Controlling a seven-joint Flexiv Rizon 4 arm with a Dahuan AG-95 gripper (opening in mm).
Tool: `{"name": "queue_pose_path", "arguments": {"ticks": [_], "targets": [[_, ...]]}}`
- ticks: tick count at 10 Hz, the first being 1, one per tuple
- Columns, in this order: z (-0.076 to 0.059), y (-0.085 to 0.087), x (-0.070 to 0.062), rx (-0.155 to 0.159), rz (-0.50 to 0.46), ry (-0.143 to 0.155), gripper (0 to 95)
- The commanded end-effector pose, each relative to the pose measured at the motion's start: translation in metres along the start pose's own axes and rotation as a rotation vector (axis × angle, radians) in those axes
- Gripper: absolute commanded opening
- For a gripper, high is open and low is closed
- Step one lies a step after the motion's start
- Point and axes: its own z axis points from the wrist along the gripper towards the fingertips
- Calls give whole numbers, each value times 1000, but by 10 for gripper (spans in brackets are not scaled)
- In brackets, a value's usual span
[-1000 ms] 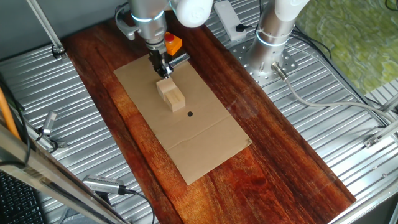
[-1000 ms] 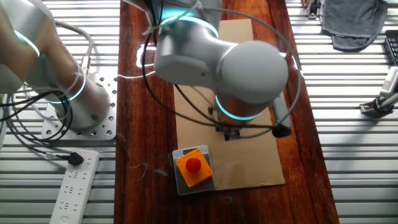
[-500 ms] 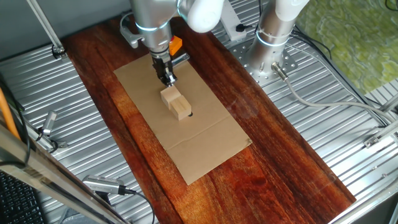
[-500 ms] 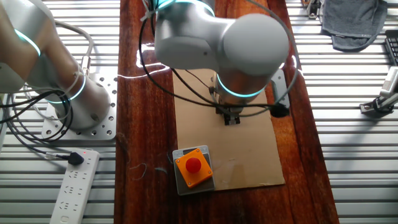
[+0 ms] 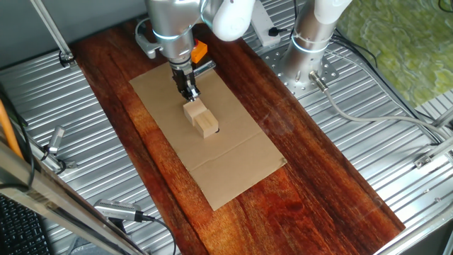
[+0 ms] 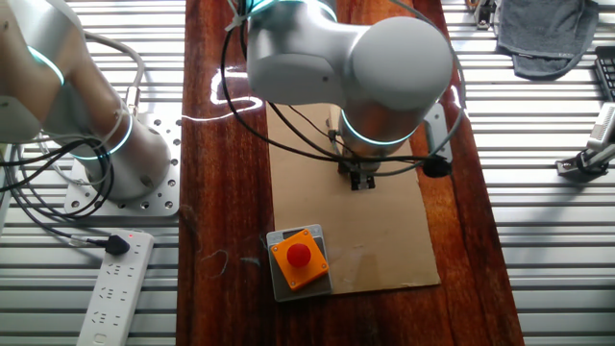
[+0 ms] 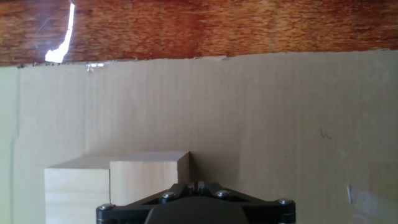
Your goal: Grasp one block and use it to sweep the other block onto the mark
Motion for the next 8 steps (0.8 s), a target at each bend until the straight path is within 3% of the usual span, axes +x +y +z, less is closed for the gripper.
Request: {"name": "queue_pose_path", "arguments": {"ticks": [1,8], "targets": [[0,-1,-1,1,-2,2,0],[0,-1,-1,-1,-57,17,0]]}}
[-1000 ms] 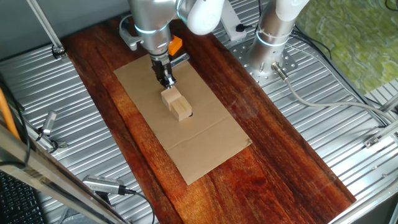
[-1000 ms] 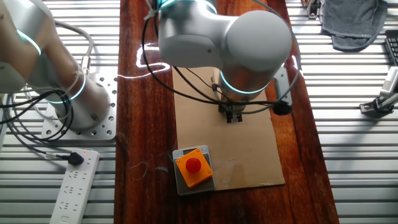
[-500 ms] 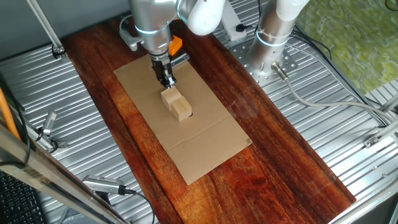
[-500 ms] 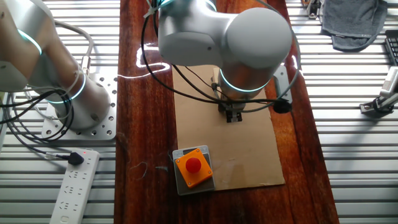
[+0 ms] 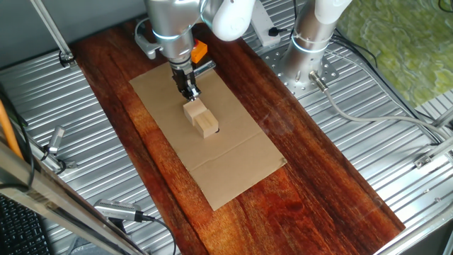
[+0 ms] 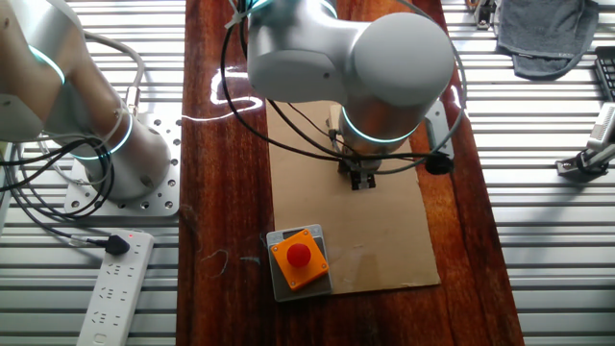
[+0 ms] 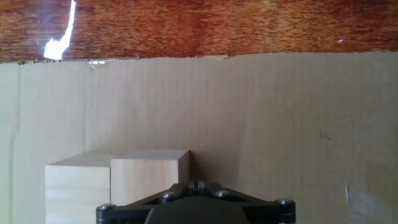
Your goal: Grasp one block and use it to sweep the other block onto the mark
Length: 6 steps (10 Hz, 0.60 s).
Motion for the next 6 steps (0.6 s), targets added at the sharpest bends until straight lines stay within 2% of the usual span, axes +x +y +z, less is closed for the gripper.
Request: {"name": "queue_pose_path", "arguments": {"ticks": [1,6], "targets": [[1,0,0,1,-30,-1,0],[1,0,0,-1,-105,1,0]]}}
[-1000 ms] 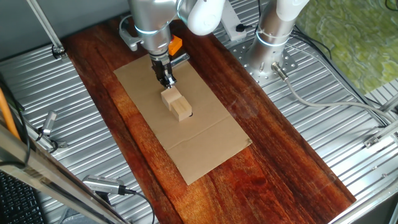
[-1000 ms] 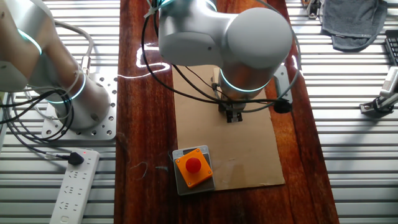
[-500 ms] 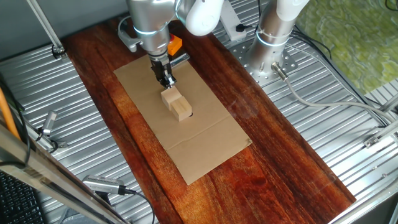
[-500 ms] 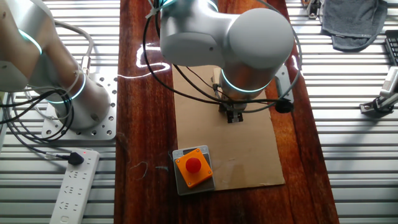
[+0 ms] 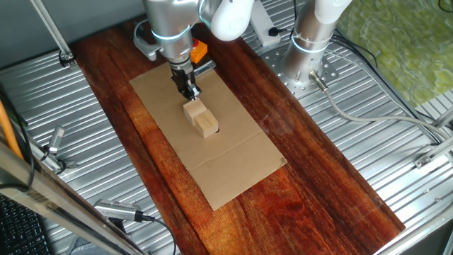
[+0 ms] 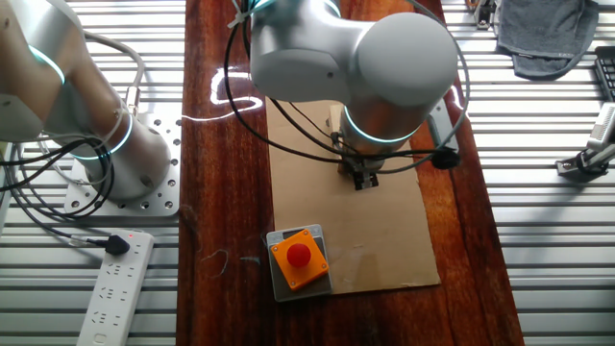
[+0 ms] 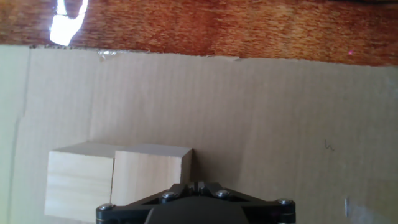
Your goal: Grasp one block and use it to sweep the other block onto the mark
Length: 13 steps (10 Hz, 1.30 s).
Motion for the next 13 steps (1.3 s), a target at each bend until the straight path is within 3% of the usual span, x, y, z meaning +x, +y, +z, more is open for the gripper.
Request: {"name": "queue_pose_path", "arguments": {"ticks": [1,5,13], "targets": [[0,0,0,-1,-14,7,0],[0,0,0,-5,-40,22,0],[1,2,1,-23,-29,23,0]]}}
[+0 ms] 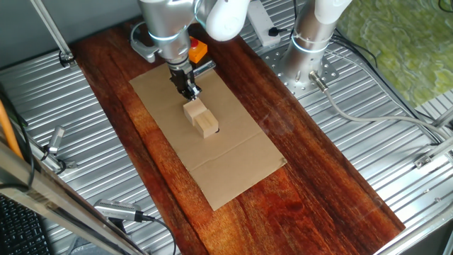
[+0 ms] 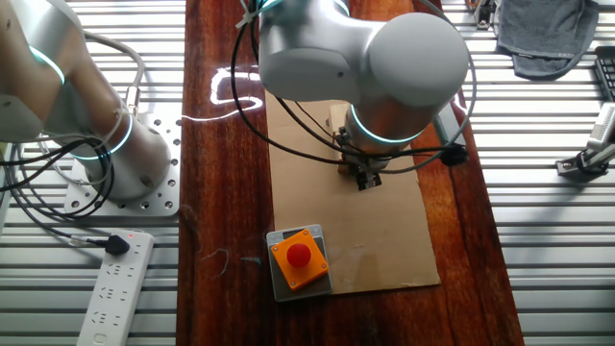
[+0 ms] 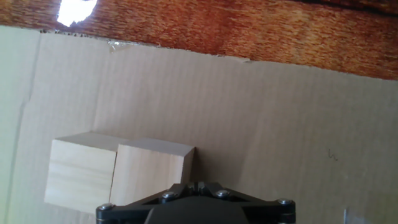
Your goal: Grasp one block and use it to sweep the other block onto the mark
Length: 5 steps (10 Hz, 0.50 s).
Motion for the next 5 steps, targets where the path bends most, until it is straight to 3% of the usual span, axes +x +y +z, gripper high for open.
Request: {"name": "queue_pose_path", "arguments": {"ticks": [1,5], "targets": [[2,5,0,-4,9,-3,0],[4,38,-4,2,58,0,0]]}}
